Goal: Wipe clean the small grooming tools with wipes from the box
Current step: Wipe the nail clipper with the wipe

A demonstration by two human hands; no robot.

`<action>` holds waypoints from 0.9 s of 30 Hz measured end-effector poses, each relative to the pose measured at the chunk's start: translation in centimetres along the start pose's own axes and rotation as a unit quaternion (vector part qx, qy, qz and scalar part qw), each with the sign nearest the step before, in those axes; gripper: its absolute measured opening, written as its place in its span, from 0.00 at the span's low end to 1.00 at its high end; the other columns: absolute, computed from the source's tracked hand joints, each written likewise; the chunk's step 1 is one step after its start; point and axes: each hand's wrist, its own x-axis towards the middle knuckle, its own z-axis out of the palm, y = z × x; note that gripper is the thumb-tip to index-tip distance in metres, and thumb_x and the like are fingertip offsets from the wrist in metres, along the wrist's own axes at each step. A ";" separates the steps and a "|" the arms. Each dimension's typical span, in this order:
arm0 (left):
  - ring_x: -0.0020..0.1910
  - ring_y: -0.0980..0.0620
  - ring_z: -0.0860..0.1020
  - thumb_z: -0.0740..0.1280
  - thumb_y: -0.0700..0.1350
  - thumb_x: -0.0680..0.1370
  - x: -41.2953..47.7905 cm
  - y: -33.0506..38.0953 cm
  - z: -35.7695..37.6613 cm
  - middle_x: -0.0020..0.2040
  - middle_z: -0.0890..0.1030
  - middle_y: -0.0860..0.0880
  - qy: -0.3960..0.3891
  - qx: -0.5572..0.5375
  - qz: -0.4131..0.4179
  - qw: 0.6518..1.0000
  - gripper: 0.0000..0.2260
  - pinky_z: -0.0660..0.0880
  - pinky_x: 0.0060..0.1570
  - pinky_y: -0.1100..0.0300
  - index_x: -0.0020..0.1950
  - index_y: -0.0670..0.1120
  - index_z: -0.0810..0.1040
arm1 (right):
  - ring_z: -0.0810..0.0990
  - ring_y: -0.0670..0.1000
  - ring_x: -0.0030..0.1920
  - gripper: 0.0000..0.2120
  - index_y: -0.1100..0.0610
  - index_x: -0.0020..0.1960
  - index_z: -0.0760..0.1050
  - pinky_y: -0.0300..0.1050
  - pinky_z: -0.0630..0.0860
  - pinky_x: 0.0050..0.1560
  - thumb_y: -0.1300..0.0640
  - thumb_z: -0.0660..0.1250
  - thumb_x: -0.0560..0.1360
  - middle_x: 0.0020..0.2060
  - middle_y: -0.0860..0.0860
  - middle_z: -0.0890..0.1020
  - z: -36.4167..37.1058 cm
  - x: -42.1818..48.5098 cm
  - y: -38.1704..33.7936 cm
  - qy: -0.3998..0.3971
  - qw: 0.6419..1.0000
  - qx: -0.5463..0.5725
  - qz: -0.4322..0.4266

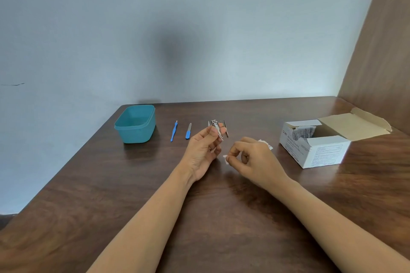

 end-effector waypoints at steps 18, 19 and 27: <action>0.33 0.59 0.74 0.67 0.43 0.77 -0.9 6.7 -4.4 0.37 0.84 0.52 0.121 -0.028 0.019 0.992 0.05 0.73 0.34 0.66 0.48 0.44 0.82 | 0.72 0.46 0.27 0.07 0.56 0.34 0.81 0.41 0.69 0.35 0.55 0.72 0.69 0.27 0.47 0.78 4.3 4.1 -2.3 0.042 0.925 0.299 0.231; 0.31 0.60 0.75 0.67 0.43 0.77 -0.8 7.4 -4.8 0.39 0.85 0.52 0.129 -0.007 0.024 0.991 0.05 0.73 0.33 0.67 0.48 0.45 0.82 | 0.72 0.46 0.27 0.07 0.56 0.33 0.80 0.41 0.69 0.35 0.55 0.72 0.69 0.27 0.47 0.78 4.8 4.5 -2.6 0.041 0.922 0.304 0.237; 0.34 0.63 0.80 0.67 0.40 0.78 1.5 16.2 -9.5 0.41 0.84 0.51 0.207 0.223 0.069 0.950 0.05 0.72 0.36 0.69 0.45 0.46 0.82 | 0.70 0.43 0.26 0.08 0.55 0.31 0.81 0.41 0.69 0.36 0.55 0.73 0.69 0.25 0.45 0.78 9.3 7.6 -4.7 0.070 0.906 0.334 0.250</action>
